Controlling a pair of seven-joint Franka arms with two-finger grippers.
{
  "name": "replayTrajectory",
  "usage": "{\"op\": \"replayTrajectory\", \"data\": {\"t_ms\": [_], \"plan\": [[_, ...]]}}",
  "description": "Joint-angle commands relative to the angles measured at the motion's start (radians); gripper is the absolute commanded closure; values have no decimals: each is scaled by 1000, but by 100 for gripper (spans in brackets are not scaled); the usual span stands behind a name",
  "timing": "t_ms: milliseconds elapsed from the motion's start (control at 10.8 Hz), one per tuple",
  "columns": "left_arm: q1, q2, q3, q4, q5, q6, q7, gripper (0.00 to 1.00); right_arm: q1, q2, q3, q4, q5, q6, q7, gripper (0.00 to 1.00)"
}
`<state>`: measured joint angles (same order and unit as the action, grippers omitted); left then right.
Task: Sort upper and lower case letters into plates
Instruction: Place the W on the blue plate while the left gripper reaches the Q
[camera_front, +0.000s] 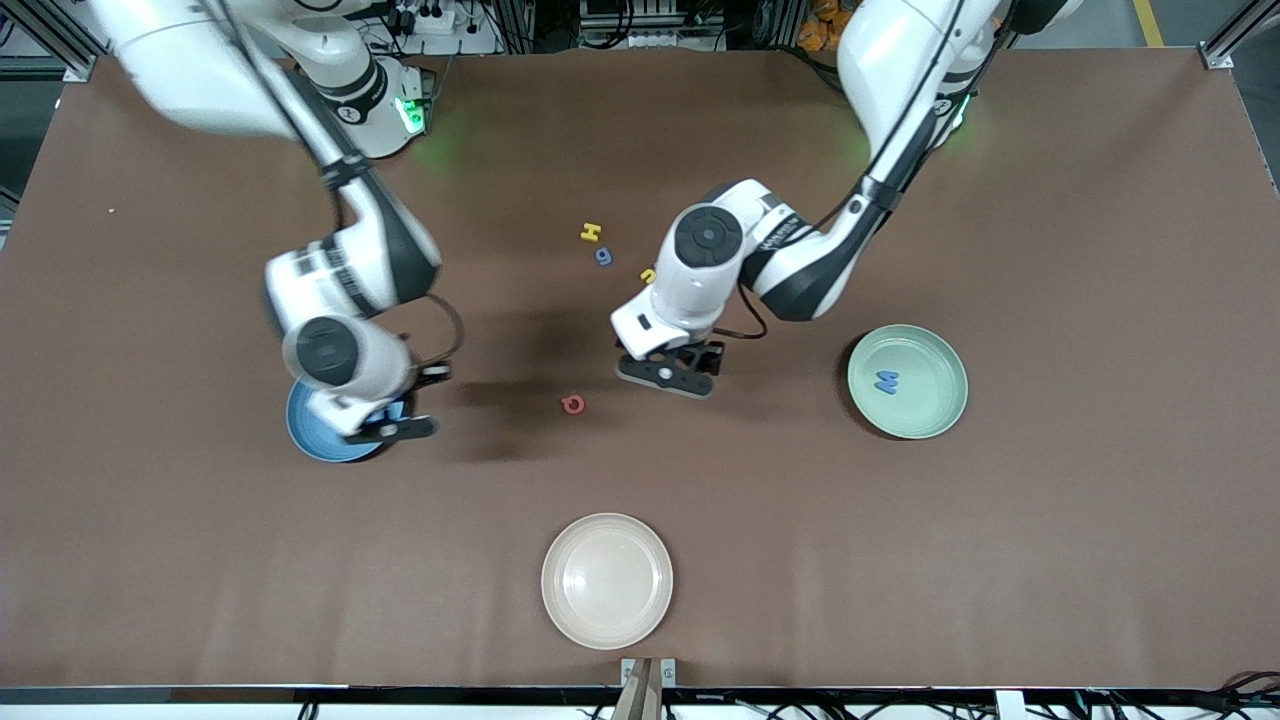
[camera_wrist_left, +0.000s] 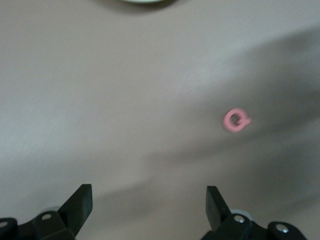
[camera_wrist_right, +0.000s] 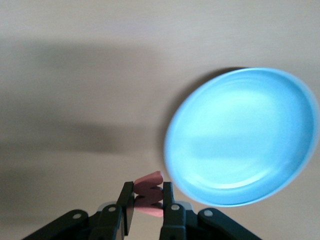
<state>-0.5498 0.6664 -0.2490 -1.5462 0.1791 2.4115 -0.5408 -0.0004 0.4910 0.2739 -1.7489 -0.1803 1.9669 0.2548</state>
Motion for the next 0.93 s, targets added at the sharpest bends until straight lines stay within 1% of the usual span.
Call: {"op": "replayTrajectory", "data": {"t_ms": [0, 93, 186, 279, 372, 465, 558, 651, 744, 837], "plan": [[-15, 71, 11, 43, 101, 189, 13, 0, -67, -32, -20, -37, 12, -8, -71, 100], [-24, 97, 11, 44, 106, 290, 15, 0, -70, -26, -47, -37, 12, -6, -80, 100], [-42, 145, 16, 54, 114, 422, 24, 0, -81, -28, -58, -47, 9, -5, -107, 100], [-67, 188, 36, 57, 138, 540, 27, 0, -92, -31, -62, -52, 2, -2, -150, 97], [-94, 231, 63, 60, 149, 625, 28, 0, -93, -38, -79, -52, 4, -8, -155, 50], [-136, 280, 115, 79, 151, 697, 28, 0, -90, -38, -81, -52, 5, -9, -157, 1], [-188, 315, 160, 105, 151, 710, 27, 0, -89, -42, -81, -49, 5, -8, -154, 0], [-241, 332, 219, 115, 151, 710, 27, 0, -82, -73, -85, -50, 5, -9, -141, 0], [-272, 340, 264, 116, 151, 710, 33, 0, -92, -107, -91, -49, 7, -10, -143, 0], [-279, 360, 269, 138, 151, 710, 50, 0, -90, -136, -113, -50, 10, -11, -144, 0]]}}
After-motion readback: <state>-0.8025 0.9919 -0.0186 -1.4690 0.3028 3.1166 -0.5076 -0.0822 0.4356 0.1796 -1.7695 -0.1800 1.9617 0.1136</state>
